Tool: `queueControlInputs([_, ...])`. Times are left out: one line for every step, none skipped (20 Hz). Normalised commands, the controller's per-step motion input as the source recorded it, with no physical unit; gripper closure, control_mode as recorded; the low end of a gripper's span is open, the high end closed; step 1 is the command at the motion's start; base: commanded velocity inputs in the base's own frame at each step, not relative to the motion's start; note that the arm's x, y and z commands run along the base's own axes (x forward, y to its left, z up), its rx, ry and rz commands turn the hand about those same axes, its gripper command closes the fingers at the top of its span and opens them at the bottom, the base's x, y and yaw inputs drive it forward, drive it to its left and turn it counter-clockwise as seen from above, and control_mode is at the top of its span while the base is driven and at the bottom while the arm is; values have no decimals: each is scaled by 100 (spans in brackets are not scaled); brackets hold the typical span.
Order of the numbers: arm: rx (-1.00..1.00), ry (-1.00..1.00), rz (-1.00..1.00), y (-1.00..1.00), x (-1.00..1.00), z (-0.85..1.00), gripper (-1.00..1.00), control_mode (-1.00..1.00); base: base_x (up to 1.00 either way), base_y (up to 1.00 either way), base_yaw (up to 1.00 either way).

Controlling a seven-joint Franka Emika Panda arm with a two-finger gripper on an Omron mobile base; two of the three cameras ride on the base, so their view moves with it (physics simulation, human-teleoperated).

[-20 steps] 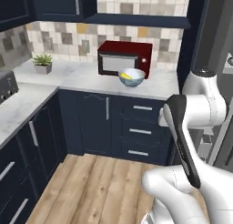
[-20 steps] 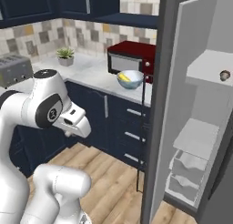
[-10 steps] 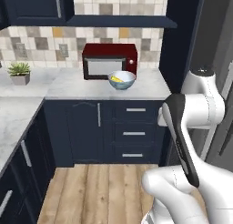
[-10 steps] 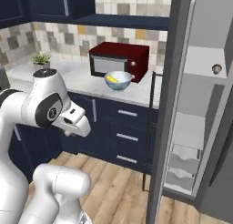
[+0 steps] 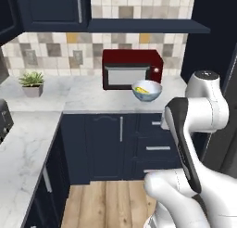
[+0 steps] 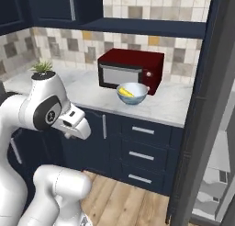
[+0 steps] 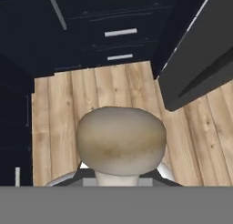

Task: Take the mushroom, corn, and mushroom from the freezer and place them in the bowl on the counter.

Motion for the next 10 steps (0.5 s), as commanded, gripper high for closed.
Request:
queueControlInputs([0, 0, 0, 0, 0, 0, 100, 100, 88, 7, -21])
queueControlInputs([0, 0, 0, 0, 0, 0, 100, 100, 74, 0, -27])
queueControlInputs([0, 0, 0, 0, 0, 0, 100, 100, 66, 0, -32])
queueControlInputs([0, 0, 0, 0, 0, 0, 100, 100, 54, 17, -36])
queueControlInputs([0, 0, 0, 0, 0, 0, 100, 100, 41, 41, -42])
queueControlInputs([0, 0, 0, 0, 0, 0, 100, 100, 39, 59, -44])
queueControlInputs([0, 0, 0, 0, 0, 0, 100, 100, 39, 70, -30])
queueControlInputs([0, 0, 0, 0, 0, 0, 100, 100, 40, 72, -29])
queueControlInputs([0, 0, 0, 0, 0, 0, 100, 100, 42, 68, -27])
queueControlInputs([0, 0, 0, 0, 0, 0, 100, 100, 48, 59, -23])
